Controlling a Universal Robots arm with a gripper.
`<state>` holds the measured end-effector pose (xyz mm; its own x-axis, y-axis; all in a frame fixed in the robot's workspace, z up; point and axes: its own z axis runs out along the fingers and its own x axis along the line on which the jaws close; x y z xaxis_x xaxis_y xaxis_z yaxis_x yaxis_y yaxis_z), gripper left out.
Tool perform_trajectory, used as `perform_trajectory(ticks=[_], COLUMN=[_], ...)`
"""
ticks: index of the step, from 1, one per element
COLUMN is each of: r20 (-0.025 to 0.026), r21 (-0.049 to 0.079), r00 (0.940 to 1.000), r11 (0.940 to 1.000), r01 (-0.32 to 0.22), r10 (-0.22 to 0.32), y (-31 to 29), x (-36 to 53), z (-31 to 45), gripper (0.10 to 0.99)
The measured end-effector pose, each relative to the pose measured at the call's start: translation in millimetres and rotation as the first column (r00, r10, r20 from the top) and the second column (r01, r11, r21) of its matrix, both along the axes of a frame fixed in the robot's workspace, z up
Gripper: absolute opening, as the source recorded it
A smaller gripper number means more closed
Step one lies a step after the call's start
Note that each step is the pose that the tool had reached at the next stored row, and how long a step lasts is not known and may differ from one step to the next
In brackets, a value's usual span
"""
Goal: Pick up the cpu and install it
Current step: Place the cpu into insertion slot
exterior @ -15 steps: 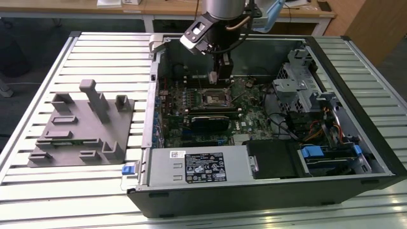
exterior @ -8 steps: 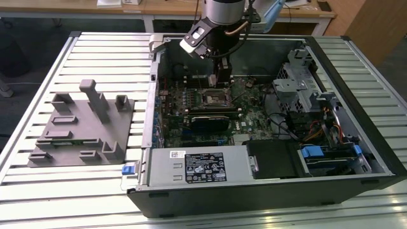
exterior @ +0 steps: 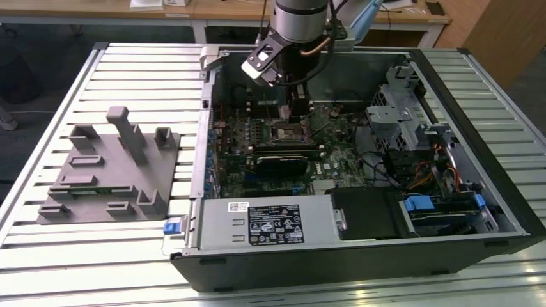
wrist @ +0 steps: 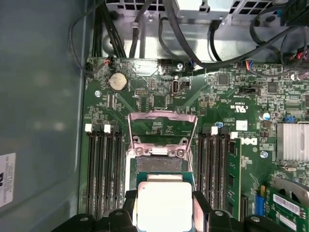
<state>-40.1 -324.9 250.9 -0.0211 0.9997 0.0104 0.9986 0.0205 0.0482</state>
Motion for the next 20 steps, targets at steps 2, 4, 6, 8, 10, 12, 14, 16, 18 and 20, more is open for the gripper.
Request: perform_trajectory(ticks=[2,4,6,8,10,12,14,16,18,20], r20=[-0.0001,-0.0001,0.0000,-0.0001,0.0000,-0.0001,-0.0001,-0.0001,-0.0002,-0.0002], r21=[0.000,0.000,0.000,0.000,0.000,0.000,0.000,0.000,0.000,0.000], r00=[1.0000,1.0000,1.0000,1.0000,1.0000,1.0000,1.0000,1.0000,1.0000,1.0000], r11=[1.0000,1.0000,1.0000,1.0000,1.0000,1.0000,1.0000,1.0000,1.0000,1.0000], r01=[-0.006,-0.008,-0.009,-0.008,-0.008,-0.007,-0.007,-0.006,-0.006,-0.004], r10=[0.006,0.008,0.009,0.008,0.008,0.007,0.007,0.006,0.006,0.004], y=[0.0,0.0,0.2,0.5,0.8,1.3,2.0,3.4,4.3,4.5], x=[0.0,0.2,0.5,0.6,0.7,0.7,0.7,0.9,1.1,1.1], z=[-1.7,-4.3,-7.9,-11.5,-15.2,-18.1,-20.9,-24.5,-28.2,-31.8], gripper=[0.541,0.541,0.541,0.541,0.541,0.541,0.541,0.541,0.541,0.541])
